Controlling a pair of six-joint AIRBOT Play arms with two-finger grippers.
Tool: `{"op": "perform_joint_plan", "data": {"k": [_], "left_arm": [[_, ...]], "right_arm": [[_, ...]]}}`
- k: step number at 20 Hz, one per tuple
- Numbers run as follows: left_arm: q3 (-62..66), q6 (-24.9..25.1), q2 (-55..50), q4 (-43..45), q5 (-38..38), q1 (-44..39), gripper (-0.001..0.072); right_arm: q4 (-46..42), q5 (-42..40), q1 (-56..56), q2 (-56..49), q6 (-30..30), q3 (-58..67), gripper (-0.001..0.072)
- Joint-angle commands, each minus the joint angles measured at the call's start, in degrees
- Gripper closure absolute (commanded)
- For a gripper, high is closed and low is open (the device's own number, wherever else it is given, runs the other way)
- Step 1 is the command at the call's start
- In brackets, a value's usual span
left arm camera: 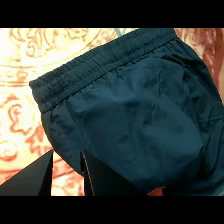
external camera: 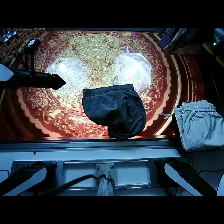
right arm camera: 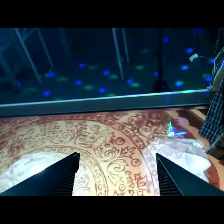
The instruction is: Fold the clothes and pants, and hang the long-sleeved shirts on hangers.
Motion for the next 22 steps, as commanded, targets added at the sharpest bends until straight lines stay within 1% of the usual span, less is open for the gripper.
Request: {"op": "perform_joint_plan", "data": {"k": [1, 3, 5, 7, 8, 9, 10, 11, 12, 13, 15, 17, 19, 20, 21, 22], "left_arm": [[-0.9, 0.0, 0.0, 0.0, -0.5, 0.0, 0.0516], [-2.8, 0.0, 0.0, -0.6, -0.3, 0.0, 0.0517], [-6.1, 0.0, 0.0, -4.5, 1.0, 0.0, 0.0514], [-11.1, -0.7, -0.2, -9.8, 5.4, 0.0, 0.0416], [-13.7, -2.9, -0.4, -10.3, 9.0, 0.0, 0.0416], [-16.5, -4.9, -0.6, -10.4, 13.3, 0.0, 0.0308], [-18.7, -7.0, -1.1, -10.4, 16.7, 0.0, 0.0181], [-20.1, -8.2, -2.1, -10.4, 19.3, 0.0, 0.0167], [-20.3, -8.2, -3.6, -10.6, 20.6, 0.0, 0.0166], [-20.3, -7.6, -5.6, -12.2, 21.6, -0.1, 0.0143], [-20.3, -1.9, -10.1, -20.8, 23.1, 0.0, 0.0143], [-20.3, 6.4, -14.8, -32.2, 23.5, -0.1, 0.0143], [-20.3, 13.2, -18.6, -41.3, 23.3, -0.7, 0.0143], [-20.2, 15.7, -20.2, -44.2, 23.5, -1.3, 0.0143], [-19.8, 17.2, -21.4, -45.4, 23.5, -2.0, 0.0144], [-18.6, 17.3, -23.0, -45.1, 23.5, -3.0, 0.0144]], "right_arm": [[0.2, -1.2, 0.0, 0.0, 0.0, 0.1, 0.0145], [0.2, -1.3, 0.1, 0.0, 0.0, 0.1, 0.0145], [0.2, -1.2, 0.1, 0.1, 0.0, 0.1, 0.0146], [0.2, 1.6, 0.1, 0.0, 0.0, 0.1, 0.0145], [0.2, 4.2, 0.1, -0.1, 0.0, 0.0, 0.0145], [-0.1, 7.9, 0.0, -0.5, 0.0, 0.0, 0.0145], [-0.3, 11.4, 0.0, -0.9, 0.0, -0.1, 0.0145], [-0.3, 14.4, 0.0, -1.2, 0.0, -0.6, 0.0145], [0.1, 17.0, 0.1, -1.4, 0.0, -1.4, 0.0146], [0.5, 18.3, 0.1, -1.3, 0.0, -2.5, 0.0146], [0.7, 20.2, 0.1, -1.3, 0.0, -4.2, 0.0146], [1.0, 20.9, 0.1, -1.3, 0.0, -5.3, 0.0146], [1.9, 21.1, 0.1, -1.3, 0.0, -6.0, 0.0147], [2.2, 21.1, 0.1, -1.3, 0.0, -6.4, 0.0147], [2.1, 21.2, 0.1, -1.3, 0.0, -6.9, 0.0147], [2.2, 21.1, 0.1, -1.3, 0.0, -7.5, 0.0146]]}}
